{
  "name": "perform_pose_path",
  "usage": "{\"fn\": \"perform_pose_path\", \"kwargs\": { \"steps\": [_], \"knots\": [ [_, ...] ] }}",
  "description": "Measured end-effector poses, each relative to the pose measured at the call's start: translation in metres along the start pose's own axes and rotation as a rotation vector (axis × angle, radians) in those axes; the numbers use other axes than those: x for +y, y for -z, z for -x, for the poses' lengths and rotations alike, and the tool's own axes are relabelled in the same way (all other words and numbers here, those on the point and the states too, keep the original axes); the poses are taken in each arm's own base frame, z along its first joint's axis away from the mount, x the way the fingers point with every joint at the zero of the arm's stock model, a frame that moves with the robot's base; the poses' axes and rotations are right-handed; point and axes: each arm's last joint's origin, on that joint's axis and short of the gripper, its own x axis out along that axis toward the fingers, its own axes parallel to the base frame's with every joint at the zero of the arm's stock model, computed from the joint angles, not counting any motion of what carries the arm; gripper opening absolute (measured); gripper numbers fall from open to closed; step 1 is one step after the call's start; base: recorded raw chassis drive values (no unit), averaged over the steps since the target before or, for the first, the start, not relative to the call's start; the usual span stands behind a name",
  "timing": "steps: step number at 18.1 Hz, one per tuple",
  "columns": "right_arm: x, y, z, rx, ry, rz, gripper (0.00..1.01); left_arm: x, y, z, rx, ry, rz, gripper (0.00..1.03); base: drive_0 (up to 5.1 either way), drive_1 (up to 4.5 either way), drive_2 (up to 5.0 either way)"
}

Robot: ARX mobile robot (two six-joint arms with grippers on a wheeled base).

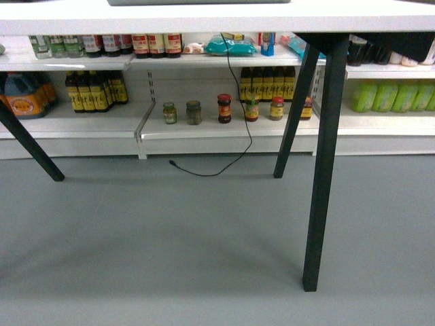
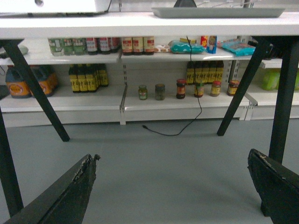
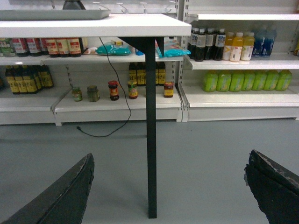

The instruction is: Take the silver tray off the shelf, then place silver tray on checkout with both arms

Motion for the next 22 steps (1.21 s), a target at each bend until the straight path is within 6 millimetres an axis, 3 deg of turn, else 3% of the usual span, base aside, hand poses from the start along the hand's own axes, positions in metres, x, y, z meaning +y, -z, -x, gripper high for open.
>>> {"fn": "perform_pose_path", "kwargs": {
  "steps": [22],
  "knots": [
    [0.0000,0.0001,0.0000,0.001,0.000,0.000,0.98,0.0000,0.0001,0.0000,0.002,0.000,0.000,0.98,0.0,0.00,0.0]
  ]
}}
